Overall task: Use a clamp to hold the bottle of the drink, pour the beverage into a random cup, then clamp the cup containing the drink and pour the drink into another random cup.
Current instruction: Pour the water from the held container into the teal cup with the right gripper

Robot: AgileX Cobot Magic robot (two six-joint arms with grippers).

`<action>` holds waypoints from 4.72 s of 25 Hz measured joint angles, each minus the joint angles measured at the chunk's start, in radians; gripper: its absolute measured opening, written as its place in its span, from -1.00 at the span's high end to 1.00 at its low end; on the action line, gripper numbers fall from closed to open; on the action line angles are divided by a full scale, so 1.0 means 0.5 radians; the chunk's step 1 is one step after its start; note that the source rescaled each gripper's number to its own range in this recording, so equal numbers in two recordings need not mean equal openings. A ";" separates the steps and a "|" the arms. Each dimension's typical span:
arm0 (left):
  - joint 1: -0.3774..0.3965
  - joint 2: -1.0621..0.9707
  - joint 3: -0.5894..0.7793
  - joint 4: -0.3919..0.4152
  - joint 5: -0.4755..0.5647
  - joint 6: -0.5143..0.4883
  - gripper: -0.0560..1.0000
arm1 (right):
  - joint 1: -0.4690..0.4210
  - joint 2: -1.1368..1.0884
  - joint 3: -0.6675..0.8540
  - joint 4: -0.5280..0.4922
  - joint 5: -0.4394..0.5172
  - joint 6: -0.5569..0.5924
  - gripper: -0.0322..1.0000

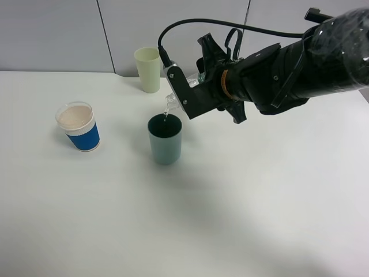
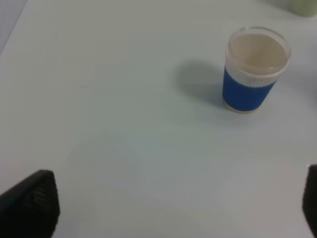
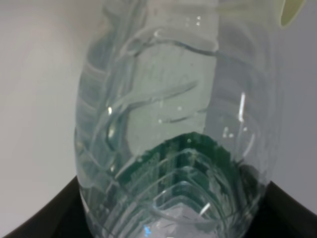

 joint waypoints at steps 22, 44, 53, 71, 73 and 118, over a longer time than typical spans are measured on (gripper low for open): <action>0.000 0.000 0.000 0.000 0.000 0.000 -1.00 | 0.000 -0.001 0.000 0.000 0.000 -0.162 0.94; 0.000 0.000 0.000 0.000 0.000 0.000 -1.00 | 0.000 -0.001 -0.047 -0.002 -0.031 -0.289 0.94; 0.000 0.000 0.000 0.000 0.000 0.000 -1.00 | 0.000 -0.001 -0.080 -0.004 -0.031 -0.334 0.94; 0.000 0.000 0.000 0.000 0.000 0.000 -1.00 | 0.000 -0.001 -0.082 -0.004 -0.031 -0.541 0.94; 0.000 0.000 0.000 0.000 0.000 0.000 -1.00 | 0.000 -0.001 -0.082 -0.004 -0.031 -0.552 0.94; 0.000 0.000 0.000 0.000 0.000 0.000 -1.00 | 0.086 -0.002 -0.183 -0.008 0.039 -1.012 0.94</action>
